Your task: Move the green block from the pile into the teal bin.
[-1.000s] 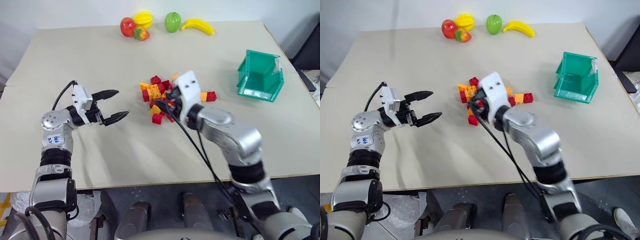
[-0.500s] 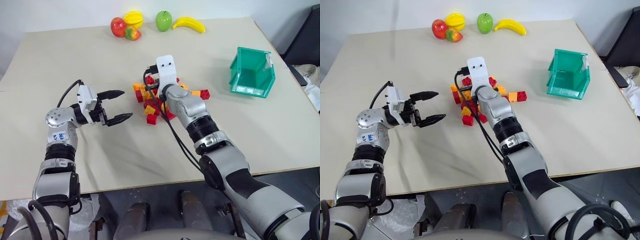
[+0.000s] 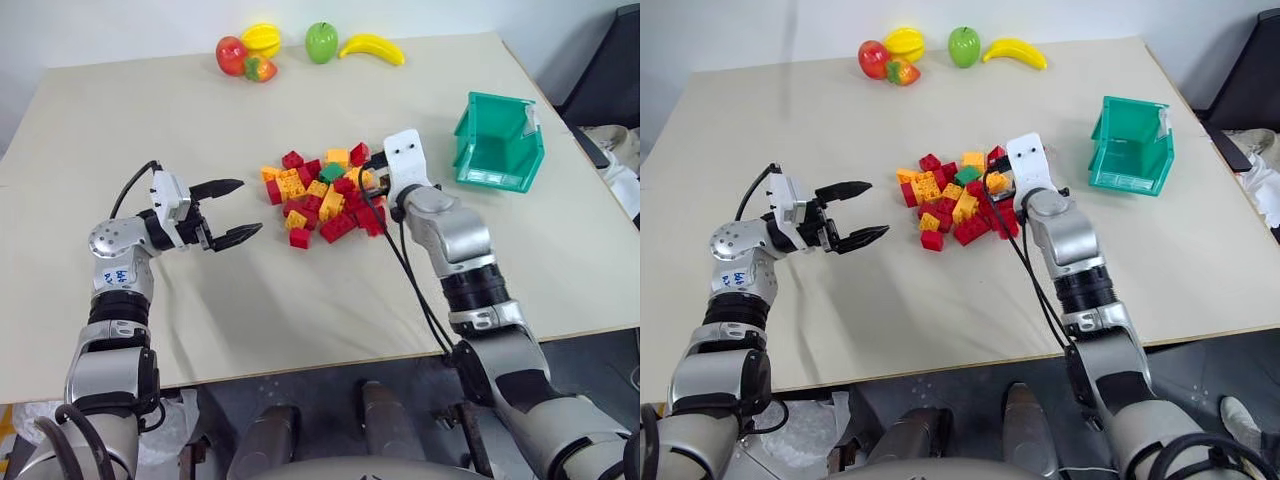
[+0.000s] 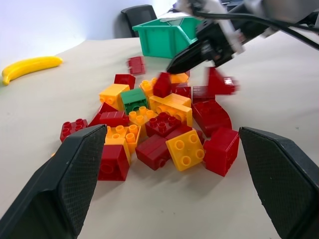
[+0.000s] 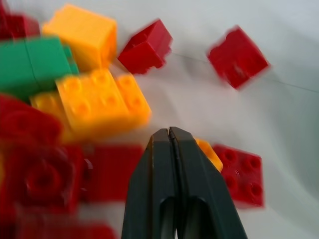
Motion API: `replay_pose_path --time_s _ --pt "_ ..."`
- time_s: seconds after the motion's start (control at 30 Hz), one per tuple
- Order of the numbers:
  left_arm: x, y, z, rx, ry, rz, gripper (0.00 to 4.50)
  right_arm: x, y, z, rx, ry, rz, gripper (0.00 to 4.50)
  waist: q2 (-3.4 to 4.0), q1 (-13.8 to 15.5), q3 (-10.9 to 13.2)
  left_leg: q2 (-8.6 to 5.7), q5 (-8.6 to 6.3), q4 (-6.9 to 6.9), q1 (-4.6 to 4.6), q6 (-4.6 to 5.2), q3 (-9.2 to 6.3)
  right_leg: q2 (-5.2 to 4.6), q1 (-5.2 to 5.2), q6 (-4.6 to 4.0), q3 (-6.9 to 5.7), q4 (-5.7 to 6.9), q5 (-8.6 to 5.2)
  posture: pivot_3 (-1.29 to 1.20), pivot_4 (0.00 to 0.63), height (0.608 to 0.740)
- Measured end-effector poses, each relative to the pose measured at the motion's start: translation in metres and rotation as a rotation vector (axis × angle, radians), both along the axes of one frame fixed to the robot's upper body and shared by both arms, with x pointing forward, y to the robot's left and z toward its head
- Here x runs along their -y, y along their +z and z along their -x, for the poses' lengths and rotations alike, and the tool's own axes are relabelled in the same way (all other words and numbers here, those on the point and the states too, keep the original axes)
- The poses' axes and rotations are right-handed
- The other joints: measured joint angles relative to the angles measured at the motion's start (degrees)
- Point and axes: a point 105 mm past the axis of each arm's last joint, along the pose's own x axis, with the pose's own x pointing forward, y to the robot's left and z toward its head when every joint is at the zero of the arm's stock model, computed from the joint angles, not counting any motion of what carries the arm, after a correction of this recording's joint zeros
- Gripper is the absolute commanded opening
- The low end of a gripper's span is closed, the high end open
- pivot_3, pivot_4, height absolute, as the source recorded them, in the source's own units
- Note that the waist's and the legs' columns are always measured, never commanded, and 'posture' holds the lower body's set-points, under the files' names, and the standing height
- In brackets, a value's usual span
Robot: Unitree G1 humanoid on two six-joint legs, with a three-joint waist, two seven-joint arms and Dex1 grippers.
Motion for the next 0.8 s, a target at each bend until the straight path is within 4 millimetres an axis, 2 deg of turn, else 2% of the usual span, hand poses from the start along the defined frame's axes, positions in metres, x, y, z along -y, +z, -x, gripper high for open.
replay_pose_path --time_s 0.1,0.27,0.37,0.47,0.57,0.6,0.67,0.77,0.8 --pt "0.000 -0.001 0.000 -0.002 0.003 0.000 4.50 -0.009 0.014 0.003 0.021 0.072 -0.036 0.03 0.00 -0.09 0.00 0.01 0.01 0.00 -0.06 -0.01 0.16 0.01 -0.18 -0.01 0.12 0.11 0.01 0.00 0.150 0.740" --pt "0.003 0.000 0.002 0.008 -0.006 0.002 4.50 -0.047 0.042 0.002 0.084 0.224 -0.116 0.03 0.00 -0.02 0.00 0.01 0.01 -0.01 -0.10 -0.01 0.19 0.00 -0.25 -0.02 0.15 0.12 0.01 0.00 0.150 0.740" --pt "0.005 -0.004 0.003 -0.001 -0.010 0.006 4.50 -0.060 0.042 -0.003 0.103 0.275 -0.143 0.03 -0.01 0.05 0.00 -0.01 0.01 0.00 -0.11 -0.01 0.18 -0.01 -0.25 -0.02 0.12 0.10 0.01 0.00 0.150 0.740" --pt "0.006 -0.005 0.005 -0.008 -0.015 0.006 4.50 -0.061 0.032 0.002 0.065 0.423 -0.076 0.61 0.00 0.32 0.00 -0.04 0.00 0.13 -0.40 0.01 0.05 -0.05 -0.39 -0.01 0.01 0.06 0.02 0.00 0.150 0.740" --pt "0.007 -0.003 0.006 -0.003 -0.025 0.004 4.50 -0.050 0.033 0.014 0.039 0.554 -0.007 1.46 0.00 0.28 0.00 -0.06 -0.02 0.38 -0.75 0.03 -0.10 -0.05 -0.54 0.02 -0.09 0.04 0.04 0.00 0.150 0.740" --pt "0.008 -0.002 0.006 -0.002 -0.031 0.003 4.50 -0.043 0.037 0.020 0.036 0.585 0.007 1.88 0.01 0.29 0.01 -0.07 -0.02 0.37 -0.77 0.04 -0.10 -0.07 -0.54 0.02 -0.11 0.00 0.04 0.00 0.150 0.740" --pt "0.008 -0.002 0.006 -0.004 -0.036 0.000 4.50 -0.016 0.051 0.032 0.026 0.605 0.067 2.50 0.07 0.60 0.05 -0.08 -0.03 0.39 -0.82 0.05 -0.13 -0.09 -0.54 0.03 -0.15 -0.04 0.05 0.00 0.150 0.740" --pt "0.005 -0.003 0.007 -0.009 -0.035 -0.005 4.50 0.031 0.083 0.049 0.037 0.554 0.139 3.42 0.10 1.52 0.08 -0.04 -0.06 0.36 -0.80 0.03 -0.08 -0.06 -0.54 0.03 -0.16 -0.10 0.05 0.00 0.150 0.740" --pt "0.005 -0.002 0.007 -0.007 -0.038 -0.005 4.50 0.038 0.090 0.055 0.044 0.546 0.149 3.73 0.10 1.50 0.08 0.01 -0.08 0.35 -0.78 0.01 -0.02 -0.02 -0.53 0.01 -0.15 -0.10 0.06 0.00 0.150 0.740"
